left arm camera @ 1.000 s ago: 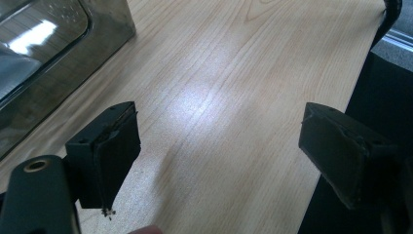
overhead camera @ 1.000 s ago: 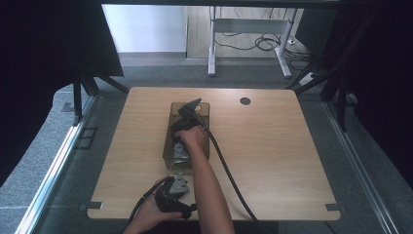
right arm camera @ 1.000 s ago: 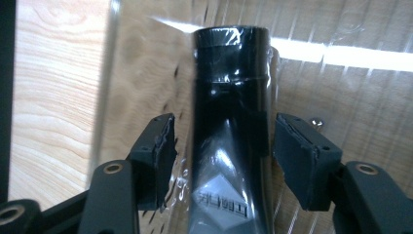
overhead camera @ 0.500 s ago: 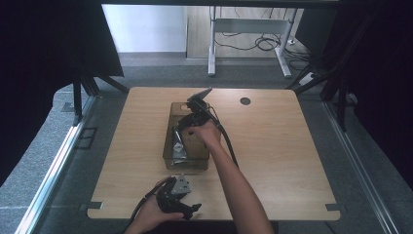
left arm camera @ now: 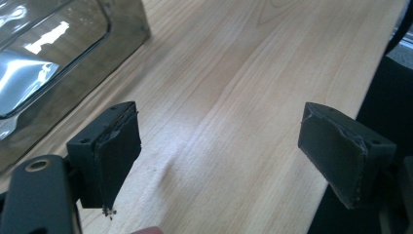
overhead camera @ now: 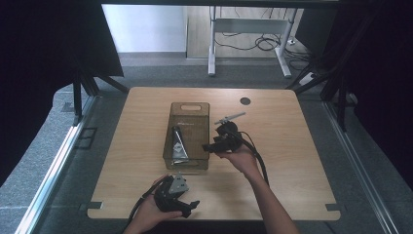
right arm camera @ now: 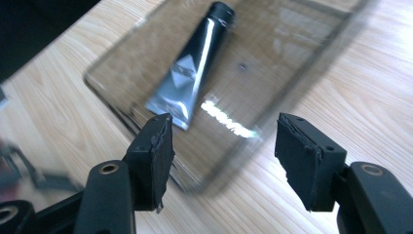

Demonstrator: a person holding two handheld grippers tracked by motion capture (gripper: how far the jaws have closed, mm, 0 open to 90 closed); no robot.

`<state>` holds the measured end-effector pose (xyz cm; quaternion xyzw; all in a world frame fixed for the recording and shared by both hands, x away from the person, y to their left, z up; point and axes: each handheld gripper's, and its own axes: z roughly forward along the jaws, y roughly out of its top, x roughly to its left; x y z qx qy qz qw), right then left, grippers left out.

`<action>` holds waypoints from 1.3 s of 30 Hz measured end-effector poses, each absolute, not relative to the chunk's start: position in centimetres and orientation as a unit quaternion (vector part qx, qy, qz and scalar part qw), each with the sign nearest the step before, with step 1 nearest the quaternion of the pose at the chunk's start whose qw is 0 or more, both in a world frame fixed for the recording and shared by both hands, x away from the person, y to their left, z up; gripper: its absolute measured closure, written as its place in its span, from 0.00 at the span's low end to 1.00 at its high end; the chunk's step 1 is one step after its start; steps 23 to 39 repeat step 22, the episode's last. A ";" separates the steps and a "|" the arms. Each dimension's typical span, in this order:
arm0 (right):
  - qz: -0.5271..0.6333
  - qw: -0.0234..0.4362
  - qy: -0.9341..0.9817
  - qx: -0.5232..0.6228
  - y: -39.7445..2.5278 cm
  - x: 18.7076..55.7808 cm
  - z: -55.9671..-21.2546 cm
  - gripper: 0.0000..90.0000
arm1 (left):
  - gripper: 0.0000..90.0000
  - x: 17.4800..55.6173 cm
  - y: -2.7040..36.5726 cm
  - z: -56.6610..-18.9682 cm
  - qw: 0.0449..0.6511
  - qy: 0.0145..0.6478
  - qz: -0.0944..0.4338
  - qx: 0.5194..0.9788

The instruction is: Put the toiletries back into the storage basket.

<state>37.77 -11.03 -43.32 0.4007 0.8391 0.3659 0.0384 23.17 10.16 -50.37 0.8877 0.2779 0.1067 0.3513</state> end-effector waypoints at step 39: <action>0.380 0.102 0.828 0.400 -20.7 33.9 -48.1 0.42 | 0.19 23.2 10.7 -50.1 0.353 0.290 0.110 0.883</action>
